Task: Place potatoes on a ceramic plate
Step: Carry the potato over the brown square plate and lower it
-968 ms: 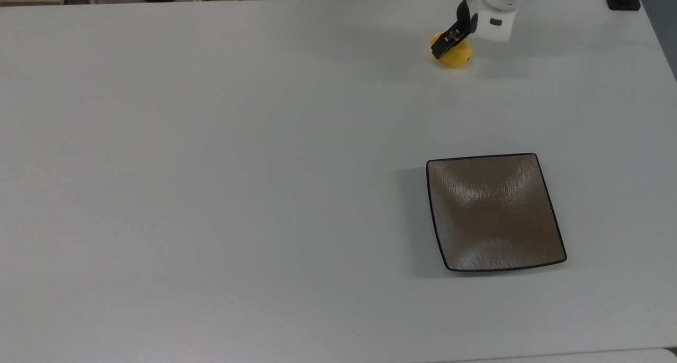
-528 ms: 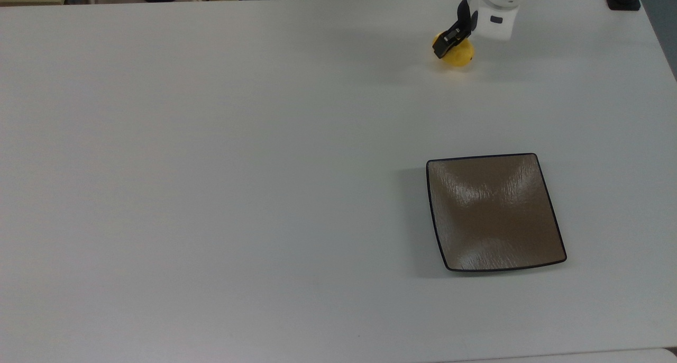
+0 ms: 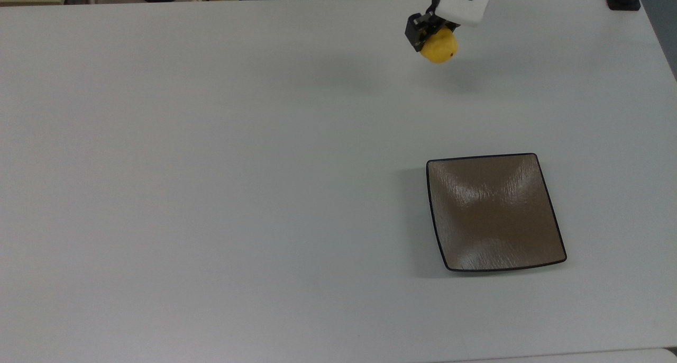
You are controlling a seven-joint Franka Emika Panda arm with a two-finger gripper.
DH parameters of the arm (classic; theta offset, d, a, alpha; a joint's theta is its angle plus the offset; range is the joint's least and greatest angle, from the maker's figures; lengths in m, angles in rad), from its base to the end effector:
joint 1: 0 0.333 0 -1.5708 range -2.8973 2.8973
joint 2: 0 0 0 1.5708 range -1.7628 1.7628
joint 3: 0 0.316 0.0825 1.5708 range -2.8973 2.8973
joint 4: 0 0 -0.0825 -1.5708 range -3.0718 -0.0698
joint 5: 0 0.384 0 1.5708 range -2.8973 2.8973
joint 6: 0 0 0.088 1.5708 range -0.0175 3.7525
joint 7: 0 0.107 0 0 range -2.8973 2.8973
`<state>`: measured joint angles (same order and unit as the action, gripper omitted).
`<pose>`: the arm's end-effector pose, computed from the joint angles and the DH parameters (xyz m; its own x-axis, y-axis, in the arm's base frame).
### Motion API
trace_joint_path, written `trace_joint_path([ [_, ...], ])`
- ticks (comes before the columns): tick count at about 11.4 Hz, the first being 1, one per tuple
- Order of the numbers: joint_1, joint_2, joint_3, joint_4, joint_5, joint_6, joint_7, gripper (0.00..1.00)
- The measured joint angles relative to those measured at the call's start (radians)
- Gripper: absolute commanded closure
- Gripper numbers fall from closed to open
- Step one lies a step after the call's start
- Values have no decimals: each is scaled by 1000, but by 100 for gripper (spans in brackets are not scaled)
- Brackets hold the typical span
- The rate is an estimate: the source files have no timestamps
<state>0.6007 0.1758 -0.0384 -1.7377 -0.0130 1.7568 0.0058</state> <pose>0.5043 0.3178 0.4590 0.8377 0.5234 -0.1558 0.5324 -0.8463 0.0199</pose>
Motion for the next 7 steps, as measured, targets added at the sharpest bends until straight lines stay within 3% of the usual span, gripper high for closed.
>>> trace_joint_path([
  [5,-106,51,0,228,0,2,2,79],
  [7,-118,126,0,284,0,127,28,79],
])
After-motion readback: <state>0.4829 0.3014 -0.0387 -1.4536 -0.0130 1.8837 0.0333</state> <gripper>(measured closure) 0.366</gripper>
